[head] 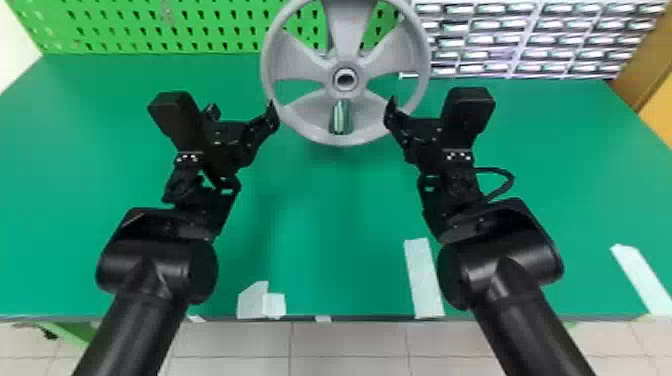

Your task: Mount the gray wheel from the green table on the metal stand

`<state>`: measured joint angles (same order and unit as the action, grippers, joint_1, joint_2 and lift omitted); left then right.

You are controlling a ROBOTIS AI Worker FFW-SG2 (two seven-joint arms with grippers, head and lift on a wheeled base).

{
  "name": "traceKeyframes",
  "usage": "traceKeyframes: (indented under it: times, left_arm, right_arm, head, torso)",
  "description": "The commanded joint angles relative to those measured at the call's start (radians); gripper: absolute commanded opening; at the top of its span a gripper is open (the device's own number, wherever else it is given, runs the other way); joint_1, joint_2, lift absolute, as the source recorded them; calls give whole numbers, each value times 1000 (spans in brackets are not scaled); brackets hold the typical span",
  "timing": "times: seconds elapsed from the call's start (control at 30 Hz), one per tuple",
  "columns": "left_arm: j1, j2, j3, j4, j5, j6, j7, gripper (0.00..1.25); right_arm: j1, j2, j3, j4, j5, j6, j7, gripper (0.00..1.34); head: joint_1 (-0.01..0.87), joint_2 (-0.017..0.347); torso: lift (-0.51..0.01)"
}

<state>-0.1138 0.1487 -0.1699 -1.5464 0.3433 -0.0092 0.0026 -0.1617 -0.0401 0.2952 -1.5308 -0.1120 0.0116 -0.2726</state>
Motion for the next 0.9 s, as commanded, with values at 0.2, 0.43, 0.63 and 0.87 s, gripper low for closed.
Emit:
traceKeyframes:
  times: [0.2,0.43,0.63,0.87]
  left_arm:
    - [74,2,72,-63,-55,18,-41,1118]
    - [89,2,115,-64,-87,38,-108,1118]
    - [94,0,136,-64,-116,37,-113,1118]
    - [108,0,164,-63,-147,8,-133,1118]
  right_arm:
    - [33,-6,-27,-5,29,-10,50,1121]
    - [50,-6,-61,-3,32,-33,125,1121]
    - [64,0,-116,14,22,-56,227,1121]
    - [87,-1,-146,17,6,-59,257,1118]
  head:
    - [868,52]
    - [868,52]
    - [868,52]
    - [868,52]
  torso:
    - [-93]
    - [-93]
    - [-93]
    - [-93]
